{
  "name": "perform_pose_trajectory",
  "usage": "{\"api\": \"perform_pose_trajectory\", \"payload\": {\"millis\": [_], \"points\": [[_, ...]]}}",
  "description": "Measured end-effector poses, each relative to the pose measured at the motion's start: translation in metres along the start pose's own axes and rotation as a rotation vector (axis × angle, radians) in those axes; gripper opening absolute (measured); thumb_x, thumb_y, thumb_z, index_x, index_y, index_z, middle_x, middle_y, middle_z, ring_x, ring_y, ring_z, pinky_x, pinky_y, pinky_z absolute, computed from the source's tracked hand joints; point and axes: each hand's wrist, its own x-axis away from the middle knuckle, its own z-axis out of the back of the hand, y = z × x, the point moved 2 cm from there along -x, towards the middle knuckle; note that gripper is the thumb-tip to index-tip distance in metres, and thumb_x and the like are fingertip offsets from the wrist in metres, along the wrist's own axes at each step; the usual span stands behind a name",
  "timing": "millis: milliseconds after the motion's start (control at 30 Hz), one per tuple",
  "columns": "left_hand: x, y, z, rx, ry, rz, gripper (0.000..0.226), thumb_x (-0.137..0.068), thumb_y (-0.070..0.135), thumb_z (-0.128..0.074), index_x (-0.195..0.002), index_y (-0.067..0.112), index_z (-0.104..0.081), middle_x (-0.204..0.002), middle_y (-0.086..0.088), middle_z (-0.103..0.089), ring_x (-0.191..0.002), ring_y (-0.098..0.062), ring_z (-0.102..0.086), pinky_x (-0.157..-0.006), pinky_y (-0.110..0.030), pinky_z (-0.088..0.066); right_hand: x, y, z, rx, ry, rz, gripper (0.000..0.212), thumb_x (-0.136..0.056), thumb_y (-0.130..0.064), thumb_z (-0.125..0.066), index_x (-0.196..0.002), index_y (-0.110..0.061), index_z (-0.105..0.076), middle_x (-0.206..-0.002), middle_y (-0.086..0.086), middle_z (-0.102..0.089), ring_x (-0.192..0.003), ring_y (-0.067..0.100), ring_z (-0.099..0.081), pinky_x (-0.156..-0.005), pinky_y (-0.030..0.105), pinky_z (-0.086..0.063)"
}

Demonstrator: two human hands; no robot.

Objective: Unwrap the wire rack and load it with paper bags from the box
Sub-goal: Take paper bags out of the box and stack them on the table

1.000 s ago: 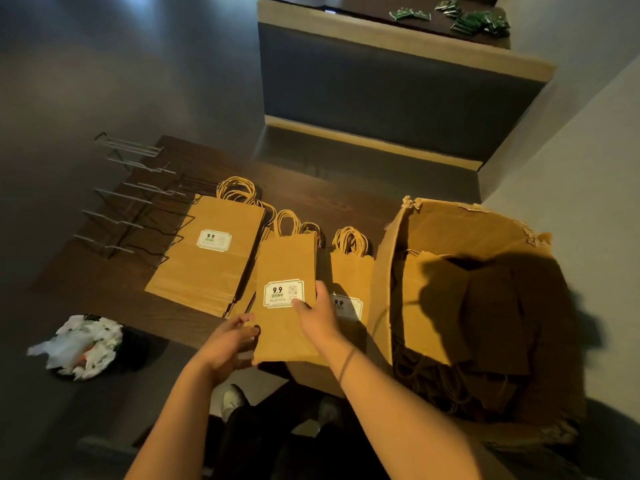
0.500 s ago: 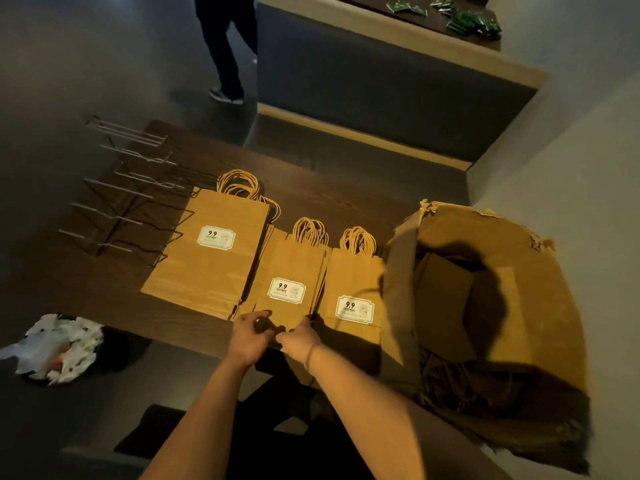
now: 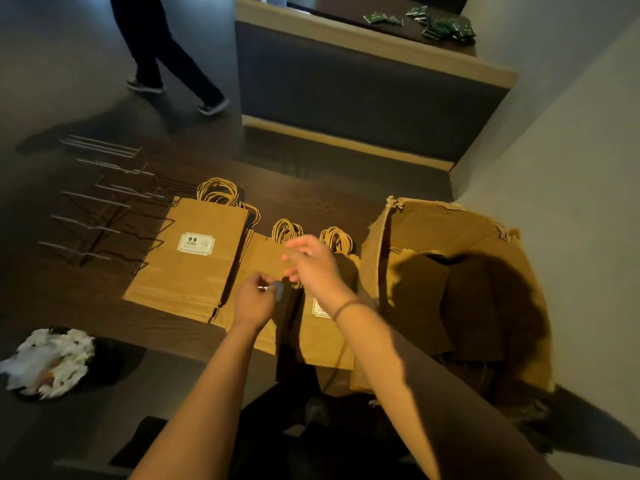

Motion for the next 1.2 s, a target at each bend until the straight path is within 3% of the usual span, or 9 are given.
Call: {"api": "perform_pose_trajectory", "payload": {"millis": [100, 167, 367, 433, 533, 800, 967, 1100, 1200], "points": [[0.01, 0.05, -0.018, 0.227, -0.095, -0.014, 0.008, -0.101, 0.015, -0.057, -0.101, 0.014, -0.065, -0.105, -0.005, -0.068, -0.102, -0.029, -0.066, -0.087, -0.045, -0.055, 0.001, -0.012, 0.055, -0.055, 0.168, 0.071, 0.013, -0.099, -0.009, -0.053, -0.104, -0.012, -0.065, -0.091, 0.006, -0.07, -0.066, 0.014, -0.063, -0.057, 0.024, -0.051], [0.022, 0.08, -0.031, 0.358, -0.159, -0.021, 0.01, -0.102, 0.011, -0.054, -0.103, 0.012, -0.064, -0.106, -0.006, -0.067, -0.098, -0.023, -0.066, -0.081, -0.035, -0.057, -0.001, 0.001, 0.096, -0.075, 0.281, 0.058, 0.015, -0.101, -0.012, -0.051, -0.106, -0.013, -0.065, -0.09, 0.003, -0.068, -0.066, 0.01, -0.062, -0.056, 0.02, -0.051], [0.059, 0.138, -0.072, 0.622, -0.285, -0.033, 0.012, -0.104, 0.004, -0.05, -0.108, 0.004, -0.061, -0.092, -0.009, -0.065, -0.073, -0.017, -0.065, -0.071, -0.031, -0.055, -0.03, 0.119, 0.22, -0.144, 0.566, -0.329, 0.019, -0.099, -0.011, -0.055, -0.116, -0.009, -0.064, -0.098, 0.009, -0.063, -0.077, 0.02, -0.06, -0.063, 0.027, -0.048], [0.067, 0.144, -0.082, 0.663, -0.337, -0.023, 0.013, -0.104, 0.004, -0.048, -0.109, 0.005, -0.061, -0.092, -0.008, -0.067, -0.073, -0.018, -0.067, -0.07, -0.03, -0.057, -0.027, 0.155, 0.245, -0.116, 0.542, -0.455, 0.034, -0.099, -0.009, -0.056, -0.132, -0.005, -0.058, -0.107, 0.013, -0.062, -0.088, 0.027, -0.061, -0.074, 0.036, -0.049], [0.076, 0.144, -0.093, 0.645, -0.404, 0.008, 0.014, -0.105, 0.007, -0.049, -0.11, 0.007, -0.062, -0.098, -0.009, -0.072, -0.082, -0.022, -0.072, -0.075, -0.032, -0.059, -0.003, 0.193, 0.251, -0.087, 0.426, -0.579, 0.044, -0.099, -0.007, -0.058, -0.141, -0.001, -0.049, -0.145, 0.02, -0.049, -0.132, 0.039, -0.048, -0.103, 0.045, -0.043], [0.09, 0.12, -0.114, 0.604, -0.467, 0.104, 0.013, -0.104, 0.005, -0.051, -0.111, 0.006, -0.062, -0.107, -0.015, -0.074, -0.092, -0.024, -0.075, -0.081, -0.032, -0.059, -0.006, 0.221, 0.235, -0.088, 0.438, -0.63, 0.091, -0.086, -0.024, -0.079, -0.155, -0.005, -0.022, -0.156, 0.02, -0.036, -0.141, 0.039, -0.04, -0.114, 0.046, -0.039], [0.089, 0.121, -0.106, 0.658, -0.491, 0.177, 0.016, -0.105, 0.009, -0.051, -0.116, 0.006, -0.063, -0.114, -0.017, -0.073, -0.098, -0.03, -0.072, -0.082, -0.037, -0.058, -0.019, 0.21, 0.239, -0.053, 0.44, -0.543, 0.062, -0.091, -0.004, -0.07, -0.148, -0.005, -0.045, -0.144, 0.016, -0.054, -0.132, 0.035, -0.052, -0.107, 0.043, -0.047], [0.087, 0.122, -0.1, 0.677, -0.496, 0.202, 0.017, -0.105, 0.01, -0.052, -0.118, 0.005, -0.062, -0.114, -0.017, -0.072, -0.092, -0.03, -0.071, -0.072, -0.034, -0.06, -0.021, 0.193, 0.26, 0.433, 0.411, -0.294, 0.017, -0.088, -0.007, -0.07, -0.104, -0.002, -0.071, -0.104, 0.018, -0.072, -0.103, 0.038, -0.068, -0.088, 0.043, -0.057], [0.086, 0.122, -0.097, 0.693, -0.513, 0.206, 0.018, -0.106, 0.011, -0.051, -0.119, 0.006, -0.062, -0.114, -0.016, -0.071, -0.09, -0.03, -0.071, -0.069, -0.032, -0.061, -0.018, 0.177, 0.283, 0.555, 0.392, -0.259, 0.023, -0.09, -0.006, -0.066, -0.113, -0.008, -0.068, -0.11, 0.016, -0.068, -0.111, 0.038, -0.065, -0.091, 0.037, -0.053]]}}
